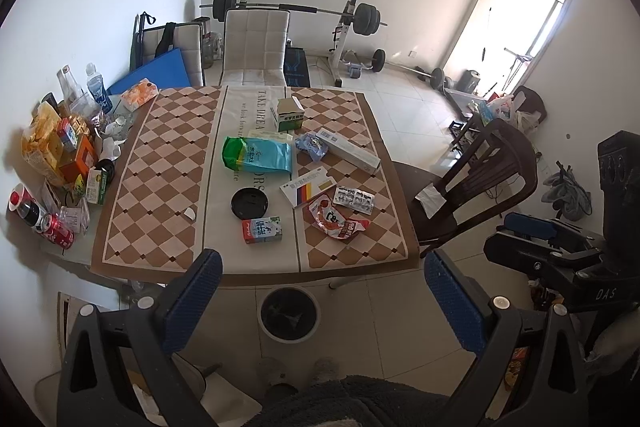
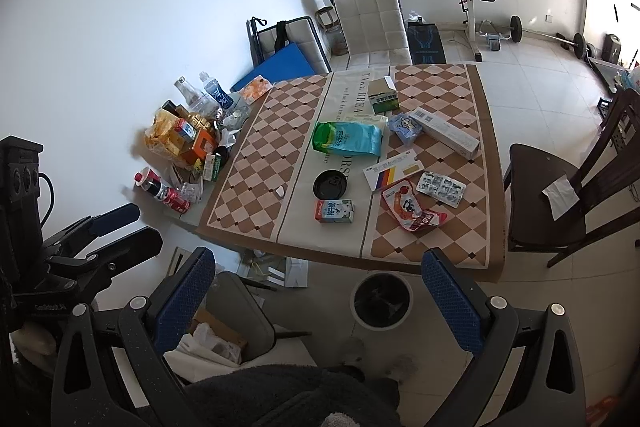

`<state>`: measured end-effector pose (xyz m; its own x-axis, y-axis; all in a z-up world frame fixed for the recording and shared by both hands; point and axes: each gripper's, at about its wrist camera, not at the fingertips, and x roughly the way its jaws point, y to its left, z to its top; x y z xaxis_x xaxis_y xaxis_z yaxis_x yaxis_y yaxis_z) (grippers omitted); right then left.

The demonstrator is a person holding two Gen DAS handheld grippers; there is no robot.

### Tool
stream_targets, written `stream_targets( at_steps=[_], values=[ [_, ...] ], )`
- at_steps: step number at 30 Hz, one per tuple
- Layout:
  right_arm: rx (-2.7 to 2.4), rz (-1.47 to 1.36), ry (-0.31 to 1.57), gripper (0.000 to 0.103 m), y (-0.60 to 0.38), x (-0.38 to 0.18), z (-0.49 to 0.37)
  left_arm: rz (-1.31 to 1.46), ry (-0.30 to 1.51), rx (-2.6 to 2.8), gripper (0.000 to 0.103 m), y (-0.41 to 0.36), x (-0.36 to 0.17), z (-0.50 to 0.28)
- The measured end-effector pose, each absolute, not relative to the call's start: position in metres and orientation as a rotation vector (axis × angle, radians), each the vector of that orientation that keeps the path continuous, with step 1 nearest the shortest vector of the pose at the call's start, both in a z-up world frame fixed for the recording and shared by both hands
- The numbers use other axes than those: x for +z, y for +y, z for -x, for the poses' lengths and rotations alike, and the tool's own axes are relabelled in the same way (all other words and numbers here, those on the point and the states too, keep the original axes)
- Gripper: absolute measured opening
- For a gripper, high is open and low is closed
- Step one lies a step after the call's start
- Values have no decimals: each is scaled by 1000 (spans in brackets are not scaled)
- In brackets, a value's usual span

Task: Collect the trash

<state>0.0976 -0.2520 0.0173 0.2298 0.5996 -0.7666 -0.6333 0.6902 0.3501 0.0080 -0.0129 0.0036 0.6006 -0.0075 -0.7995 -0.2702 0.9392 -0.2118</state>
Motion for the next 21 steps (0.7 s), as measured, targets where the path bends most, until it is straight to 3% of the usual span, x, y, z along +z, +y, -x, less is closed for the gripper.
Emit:
stream_targets(
  at_steps=[21],
  values=[
    [850,38,1032,103,-251,23,-93,333,913,148,103,-17,6,-10]
  ],
)
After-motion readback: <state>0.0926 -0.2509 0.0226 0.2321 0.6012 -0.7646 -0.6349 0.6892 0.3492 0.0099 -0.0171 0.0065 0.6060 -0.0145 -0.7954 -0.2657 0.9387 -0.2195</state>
